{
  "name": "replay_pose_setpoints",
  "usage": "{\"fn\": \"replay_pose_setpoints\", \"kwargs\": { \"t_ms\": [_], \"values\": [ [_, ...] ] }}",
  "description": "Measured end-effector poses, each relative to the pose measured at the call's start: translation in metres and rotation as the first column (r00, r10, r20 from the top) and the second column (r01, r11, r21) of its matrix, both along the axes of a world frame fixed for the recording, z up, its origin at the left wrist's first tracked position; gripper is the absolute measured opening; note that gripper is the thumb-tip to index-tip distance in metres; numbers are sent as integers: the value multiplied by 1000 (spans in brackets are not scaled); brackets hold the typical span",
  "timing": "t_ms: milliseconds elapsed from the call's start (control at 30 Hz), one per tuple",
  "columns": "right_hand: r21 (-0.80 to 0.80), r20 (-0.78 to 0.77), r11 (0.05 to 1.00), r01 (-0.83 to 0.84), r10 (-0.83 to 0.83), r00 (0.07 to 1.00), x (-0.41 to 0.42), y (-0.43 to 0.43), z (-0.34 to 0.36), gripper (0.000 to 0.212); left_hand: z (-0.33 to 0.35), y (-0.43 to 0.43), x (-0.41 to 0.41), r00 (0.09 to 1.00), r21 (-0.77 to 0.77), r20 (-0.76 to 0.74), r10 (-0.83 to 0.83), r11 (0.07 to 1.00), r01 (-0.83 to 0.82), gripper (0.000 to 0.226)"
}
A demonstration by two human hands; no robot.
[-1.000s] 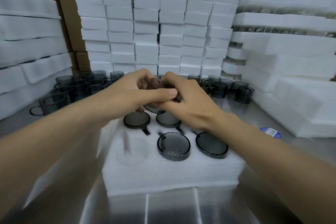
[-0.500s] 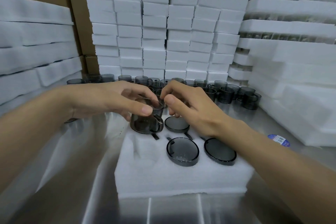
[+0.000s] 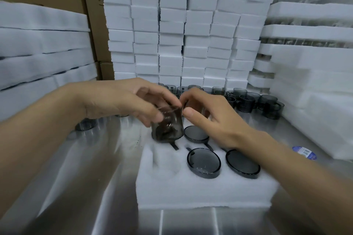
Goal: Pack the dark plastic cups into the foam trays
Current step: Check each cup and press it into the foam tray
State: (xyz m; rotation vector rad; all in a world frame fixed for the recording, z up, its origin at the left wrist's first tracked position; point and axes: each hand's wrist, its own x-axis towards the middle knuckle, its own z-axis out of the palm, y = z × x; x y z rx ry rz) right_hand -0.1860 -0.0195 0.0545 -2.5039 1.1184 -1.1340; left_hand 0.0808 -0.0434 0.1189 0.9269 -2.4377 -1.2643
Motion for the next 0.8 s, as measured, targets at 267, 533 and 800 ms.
{"fn": "replay_pose_setpoints", "kwargs": {
  "t_ms": [267, 533, 800],
  "values": [
    [-235, -47, 970, -60, 50, 998, 0, 8, 6, 54, -21, -8, -19, 941, 293, -308, 139, 955, -45, 44],
    [239, 80, 948, -211, 198, 977, 11, 19, 35, 53, -33, -5, -22, 849, 524, -507, 147, 835, 168, 38],
    [338, -71, 940, -40, 68, 995, 12, 26, 48, 51, -42, -13, -19, 866, 333, -409, 287, 931, -152, 48]
  ]
}}
